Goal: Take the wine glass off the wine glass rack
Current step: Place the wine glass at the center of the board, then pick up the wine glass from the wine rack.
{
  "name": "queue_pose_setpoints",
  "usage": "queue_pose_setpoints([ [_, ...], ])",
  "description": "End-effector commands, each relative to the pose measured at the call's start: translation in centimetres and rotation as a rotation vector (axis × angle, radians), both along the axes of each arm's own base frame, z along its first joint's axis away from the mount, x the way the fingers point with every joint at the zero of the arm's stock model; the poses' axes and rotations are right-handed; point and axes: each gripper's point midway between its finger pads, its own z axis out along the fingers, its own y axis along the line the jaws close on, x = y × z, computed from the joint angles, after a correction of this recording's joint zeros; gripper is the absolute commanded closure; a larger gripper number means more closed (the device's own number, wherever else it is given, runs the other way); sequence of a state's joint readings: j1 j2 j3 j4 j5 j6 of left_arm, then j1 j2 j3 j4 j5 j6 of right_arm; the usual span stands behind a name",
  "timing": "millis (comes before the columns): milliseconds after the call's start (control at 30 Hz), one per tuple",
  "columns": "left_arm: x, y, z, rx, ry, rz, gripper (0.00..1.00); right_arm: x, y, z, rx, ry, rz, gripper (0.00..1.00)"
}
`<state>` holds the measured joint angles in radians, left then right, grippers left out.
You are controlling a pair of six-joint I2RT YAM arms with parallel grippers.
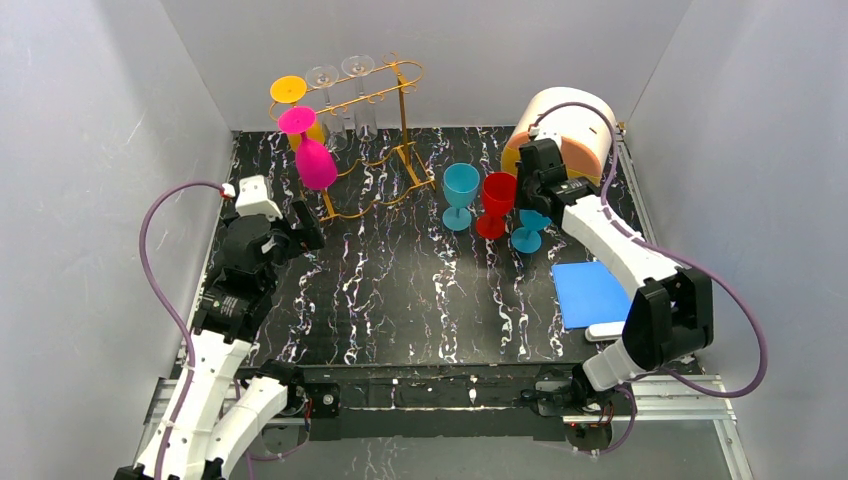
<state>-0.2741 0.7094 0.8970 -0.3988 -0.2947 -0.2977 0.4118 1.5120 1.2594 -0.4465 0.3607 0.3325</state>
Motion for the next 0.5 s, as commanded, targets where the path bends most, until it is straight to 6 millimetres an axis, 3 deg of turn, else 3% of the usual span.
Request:
queue_pose_setpoints([
  [0, 0.3, 0.2, 2.3, 0.001, -0.040, 0.010, 0.02, 0.7, 0.2, 6.0, 0.052, -0.132, 0.011, 0.72],
  [267, 3.0, -1.8, 4.6, -0.037, -0.005, -0.046, 0.02, -0.8, 2.3, 10.2, 0.195, -0.178, 0.093, 0.66],
  [467, 4.7, -4.5, 6.0, -0.203, 0.007, -0.104, 0.02, -2.8, 4.7, 12.7, 0.360, -0.200, 0.186, 0.56],
])
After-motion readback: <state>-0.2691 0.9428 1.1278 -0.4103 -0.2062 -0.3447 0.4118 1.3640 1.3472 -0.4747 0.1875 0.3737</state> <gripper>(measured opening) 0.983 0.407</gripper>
